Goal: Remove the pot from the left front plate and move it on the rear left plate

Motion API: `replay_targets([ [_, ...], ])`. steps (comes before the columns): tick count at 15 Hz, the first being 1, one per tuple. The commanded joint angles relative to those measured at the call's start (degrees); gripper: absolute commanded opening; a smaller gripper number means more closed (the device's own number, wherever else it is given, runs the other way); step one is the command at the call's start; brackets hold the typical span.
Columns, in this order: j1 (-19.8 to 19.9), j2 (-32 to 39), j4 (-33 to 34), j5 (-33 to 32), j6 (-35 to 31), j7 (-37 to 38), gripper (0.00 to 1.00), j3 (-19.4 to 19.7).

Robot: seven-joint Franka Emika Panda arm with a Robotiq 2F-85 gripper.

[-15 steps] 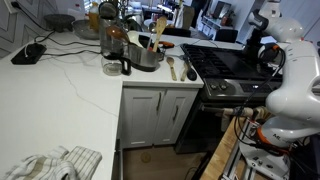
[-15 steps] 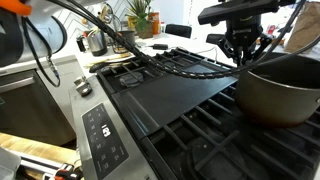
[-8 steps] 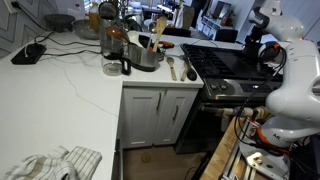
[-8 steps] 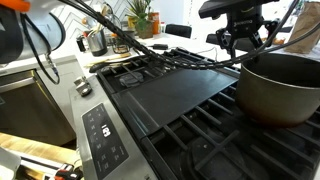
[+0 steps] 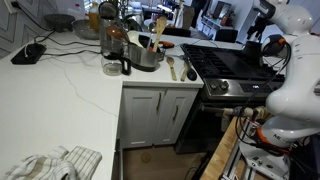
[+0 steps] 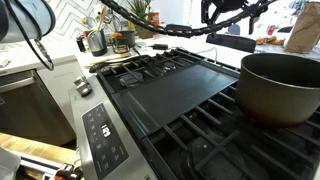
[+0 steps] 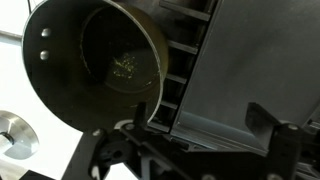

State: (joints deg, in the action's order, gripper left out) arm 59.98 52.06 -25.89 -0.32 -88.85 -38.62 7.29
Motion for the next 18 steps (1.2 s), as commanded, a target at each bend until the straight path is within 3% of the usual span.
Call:
replay_targets([
  [1,-0.8,-4.4,-2.9,-0.6,9.5,-0.3,1.0,-1.1],
  [5,-2.4,-4.6,-1.5,2.5,17.8,5.5,1.0,-3.4],
  [10,-5.5,-2.4,0.3,5.6,14.5,10.7,1.0,-6.3],
  [18,-15.2,-1.3,0.4,4.1,16.7,21.5,1.0,-5.3],
])
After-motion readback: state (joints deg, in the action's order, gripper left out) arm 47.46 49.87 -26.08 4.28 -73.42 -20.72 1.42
